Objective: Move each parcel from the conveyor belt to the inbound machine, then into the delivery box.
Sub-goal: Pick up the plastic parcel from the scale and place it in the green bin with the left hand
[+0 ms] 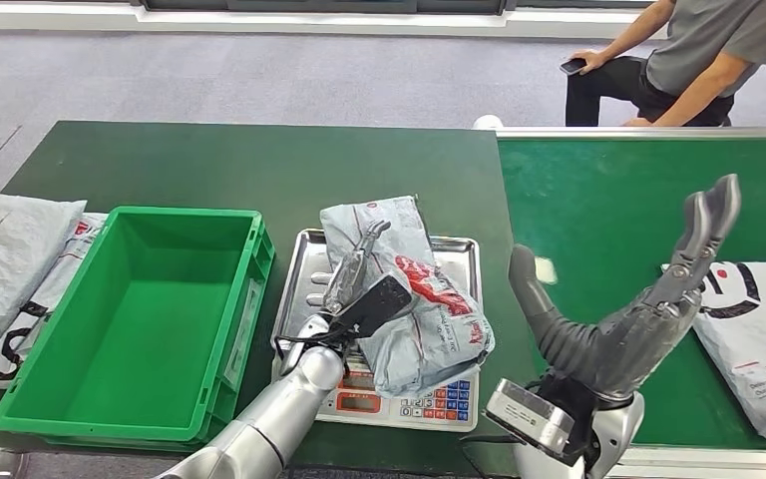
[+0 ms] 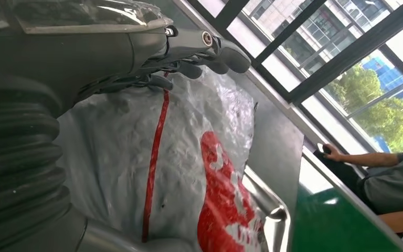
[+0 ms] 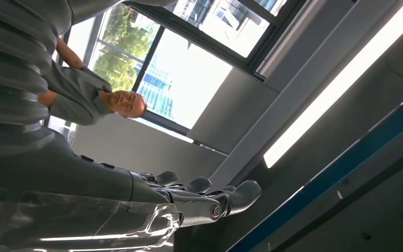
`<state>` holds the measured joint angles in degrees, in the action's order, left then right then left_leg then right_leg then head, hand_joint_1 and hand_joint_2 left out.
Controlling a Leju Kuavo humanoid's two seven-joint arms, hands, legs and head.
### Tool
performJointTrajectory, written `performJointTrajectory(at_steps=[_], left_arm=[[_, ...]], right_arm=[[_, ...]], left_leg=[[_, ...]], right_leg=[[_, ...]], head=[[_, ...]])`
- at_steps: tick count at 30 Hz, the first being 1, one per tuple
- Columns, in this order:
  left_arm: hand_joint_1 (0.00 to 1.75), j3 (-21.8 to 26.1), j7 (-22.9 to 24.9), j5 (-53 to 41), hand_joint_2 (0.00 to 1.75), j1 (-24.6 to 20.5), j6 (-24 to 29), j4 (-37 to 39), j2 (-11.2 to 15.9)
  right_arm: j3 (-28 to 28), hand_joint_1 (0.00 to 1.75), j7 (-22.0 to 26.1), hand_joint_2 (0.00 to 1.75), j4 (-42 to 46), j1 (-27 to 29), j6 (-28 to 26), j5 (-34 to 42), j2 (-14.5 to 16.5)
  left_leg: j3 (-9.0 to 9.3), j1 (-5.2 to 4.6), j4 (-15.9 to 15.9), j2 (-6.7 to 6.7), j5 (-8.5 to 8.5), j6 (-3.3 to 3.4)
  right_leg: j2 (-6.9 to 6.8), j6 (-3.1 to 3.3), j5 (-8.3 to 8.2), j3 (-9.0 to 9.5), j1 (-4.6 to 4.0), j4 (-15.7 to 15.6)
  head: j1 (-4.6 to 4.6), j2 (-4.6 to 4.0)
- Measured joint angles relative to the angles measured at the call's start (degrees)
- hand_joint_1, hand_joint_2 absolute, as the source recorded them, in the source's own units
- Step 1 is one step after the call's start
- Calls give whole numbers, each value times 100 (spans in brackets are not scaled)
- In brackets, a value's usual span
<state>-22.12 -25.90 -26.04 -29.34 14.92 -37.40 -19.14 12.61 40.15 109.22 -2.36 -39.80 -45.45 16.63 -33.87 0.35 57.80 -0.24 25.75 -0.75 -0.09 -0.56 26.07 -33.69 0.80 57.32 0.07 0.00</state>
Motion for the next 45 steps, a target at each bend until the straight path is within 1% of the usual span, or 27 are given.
performJointTrajectory(at_steps=[4,10,15,19,38,45], left_arm=[[0,-85,83,-288,175,-60,99,299,-3],[0,-326,443,-975,175,-211,356,687,-3],[1,-447,573,-1213,175,-292,463,894,-3],[175,-514,659,-1403,175,-314,552,981,-2],[175,-542,773,-1776,175,-381,740,1084,-1],[175,-542,1046,-2204,175,-380,1163,1030,4]], right_arm=[[0,0,-2,175,-43,-6,0,2,3],[0,0,-10,175,-126,-26,0,10,3],[0,0,-8,175,-198,-42,0,20,5],[0,0,-8,175,-232,-49,0,21,5],[0,0,-10,175,-330,-67,0,73,7],[-9,0,-10,175,-331,-66,-1,65,7]], left_leg=[[0,0,0,0,0,0],[1,0,0,-1,0,0],[2,0,0,-2,0,0],[2,0,0,-2,0,0],[2,0,0,-3,0,0],[2,0,0,-3,0,0]], right_leg=[[0,0,0,0,0,0],[-2,0,0,3,0,0],[-3,0,0,5,0,0],[-3,0,0,6,0,0],[-4,0,0,6,0,0],[-4,0,0,6,0,0]], head=[[-1,0],[0,0],[0,0],[0,0],[-1,0],[-1,0]])
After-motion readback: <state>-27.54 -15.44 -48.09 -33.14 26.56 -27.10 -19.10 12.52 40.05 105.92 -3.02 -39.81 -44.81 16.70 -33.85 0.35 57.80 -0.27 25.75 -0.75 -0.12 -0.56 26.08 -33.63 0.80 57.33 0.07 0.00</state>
